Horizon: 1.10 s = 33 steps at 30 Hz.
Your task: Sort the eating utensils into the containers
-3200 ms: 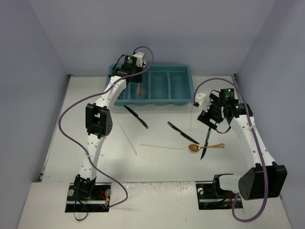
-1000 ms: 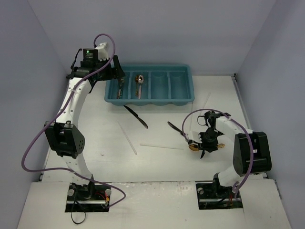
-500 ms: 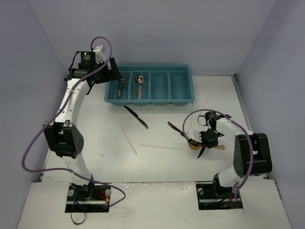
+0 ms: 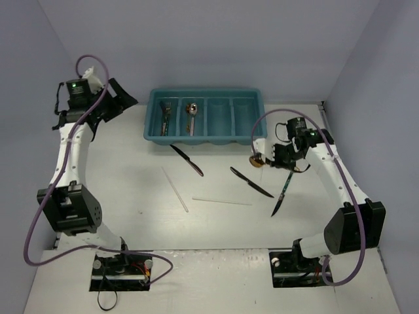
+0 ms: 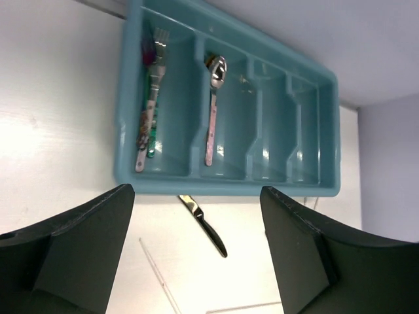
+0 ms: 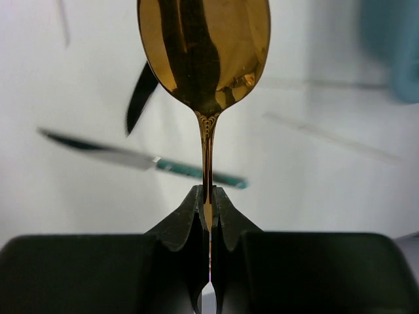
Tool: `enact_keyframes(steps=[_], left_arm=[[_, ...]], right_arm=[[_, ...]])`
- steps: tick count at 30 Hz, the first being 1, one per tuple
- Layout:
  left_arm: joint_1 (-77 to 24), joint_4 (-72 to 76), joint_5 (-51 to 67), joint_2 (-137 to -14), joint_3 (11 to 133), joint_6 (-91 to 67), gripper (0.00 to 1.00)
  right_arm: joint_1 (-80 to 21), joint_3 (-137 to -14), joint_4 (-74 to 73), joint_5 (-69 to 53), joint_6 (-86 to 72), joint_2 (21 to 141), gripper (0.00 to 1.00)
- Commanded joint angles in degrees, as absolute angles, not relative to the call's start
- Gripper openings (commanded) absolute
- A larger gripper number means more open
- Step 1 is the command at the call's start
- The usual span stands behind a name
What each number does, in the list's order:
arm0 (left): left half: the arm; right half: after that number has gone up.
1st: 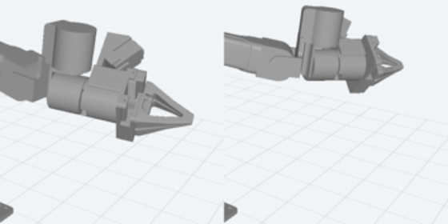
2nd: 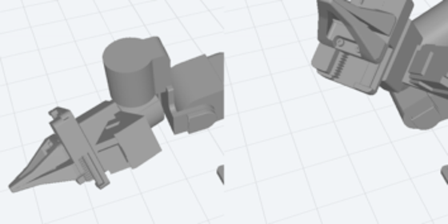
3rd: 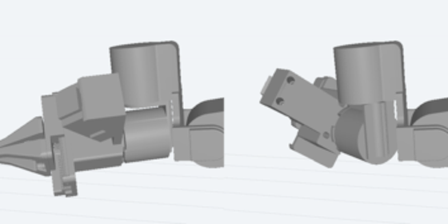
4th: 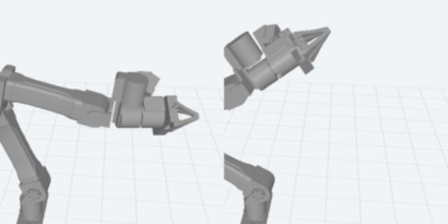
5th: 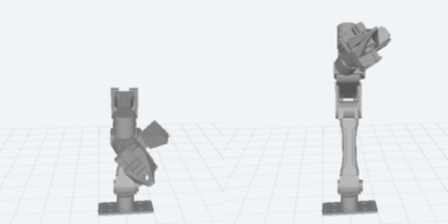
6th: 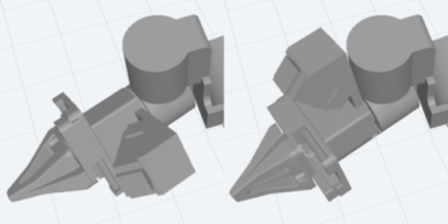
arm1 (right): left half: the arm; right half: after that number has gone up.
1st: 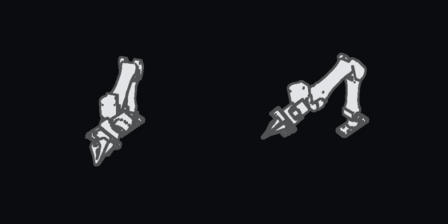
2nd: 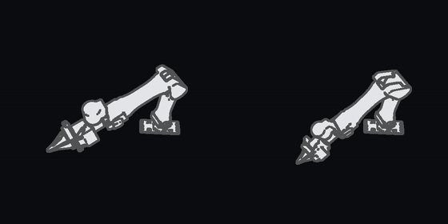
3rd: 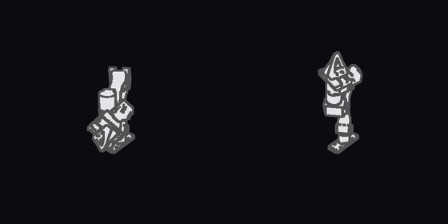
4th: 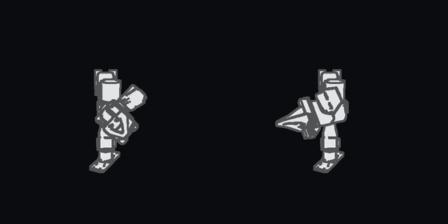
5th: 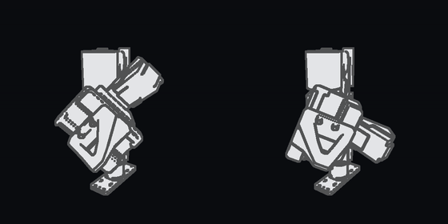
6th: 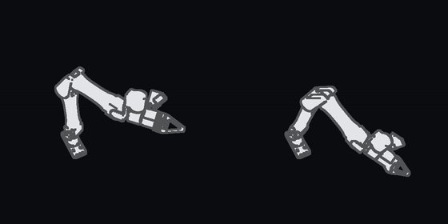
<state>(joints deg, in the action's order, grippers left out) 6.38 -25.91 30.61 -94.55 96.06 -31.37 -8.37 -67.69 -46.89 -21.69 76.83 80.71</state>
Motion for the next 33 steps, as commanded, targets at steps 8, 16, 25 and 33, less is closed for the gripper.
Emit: enact_keyframes(steps=[8,16,25,33], left_arm=[[3.66,-9.05,37.3,-77.61,78.75,-34.28,0.76],[-9.58,-12.07,31.41,-76.71,76.11,-32.47,0.75],[-20.04,-10.1,28.22,-81.84,76.31,-35.52,0.63],[-20.57,-8.53,29.07,-86.72,80.75,-37.27,0.53]], right_arm=[[-16.65,-88.27,-28.82,-49.77,26.66,94.73,0.0],[-22.39,-87.63,-0.18,-43.18,-12.06,99.95,0.0],[-24.18,-85.96,12.3,-45.0,-32.61,102.48,0.0],[-24.79,-84.74,13.36,-45.62,-34.61,101.87,0.0]])
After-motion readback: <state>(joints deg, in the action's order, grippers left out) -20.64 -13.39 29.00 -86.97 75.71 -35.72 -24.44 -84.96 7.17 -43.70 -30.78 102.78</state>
